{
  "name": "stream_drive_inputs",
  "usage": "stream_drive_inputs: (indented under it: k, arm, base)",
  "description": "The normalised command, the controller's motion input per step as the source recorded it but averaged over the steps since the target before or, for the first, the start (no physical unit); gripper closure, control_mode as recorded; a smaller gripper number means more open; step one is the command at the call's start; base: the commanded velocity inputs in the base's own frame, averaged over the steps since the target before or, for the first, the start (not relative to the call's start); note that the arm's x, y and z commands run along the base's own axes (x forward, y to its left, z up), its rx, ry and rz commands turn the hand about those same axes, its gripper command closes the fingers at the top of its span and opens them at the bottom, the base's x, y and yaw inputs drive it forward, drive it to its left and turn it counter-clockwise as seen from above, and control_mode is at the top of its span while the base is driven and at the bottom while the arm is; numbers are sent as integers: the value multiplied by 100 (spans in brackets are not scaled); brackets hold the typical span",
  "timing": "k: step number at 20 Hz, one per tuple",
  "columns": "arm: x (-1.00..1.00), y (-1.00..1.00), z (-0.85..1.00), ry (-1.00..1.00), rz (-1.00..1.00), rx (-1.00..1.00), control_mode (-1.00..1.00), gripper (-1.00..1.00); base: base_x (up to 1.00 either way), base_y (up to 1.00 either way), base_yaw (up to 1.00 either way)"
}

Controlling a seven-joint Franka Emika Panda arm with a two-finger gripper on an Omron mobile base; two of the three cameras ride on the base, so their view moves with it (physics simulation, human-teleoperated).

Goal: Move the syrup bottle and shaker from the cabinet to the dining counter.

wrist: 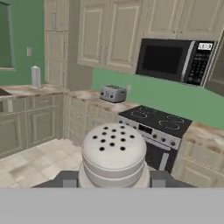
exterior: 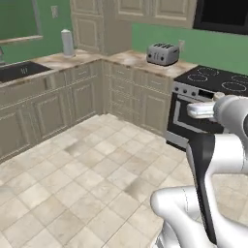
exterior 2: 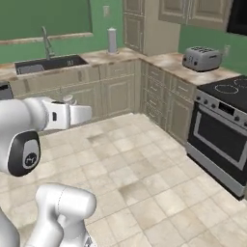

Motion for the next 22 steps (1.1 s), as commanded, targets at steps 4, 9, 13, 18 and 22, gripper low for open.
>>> stream_drive_inputs:
  k: [4, 9, 13, 18, 22]
  arm:
    - [0, 0, 0, 0, 0, 0, 100, 100]
    - [0, 0, 0, 0, 0, 0, 100, 100]
    - [0, 0, 0, 0, 0, 0, 100, 100]
    - [0, 0, 0, 0, 0, 0, 100, 100]
    - [0, 0, 0, 0, 0, 0, 100, 100]
  base:
    - [-73, 96, 85]
    - [-57, 100, 85]
    - [-11, 100, 71]
    - [43, 95, 55]
    - [100, 38, 27]
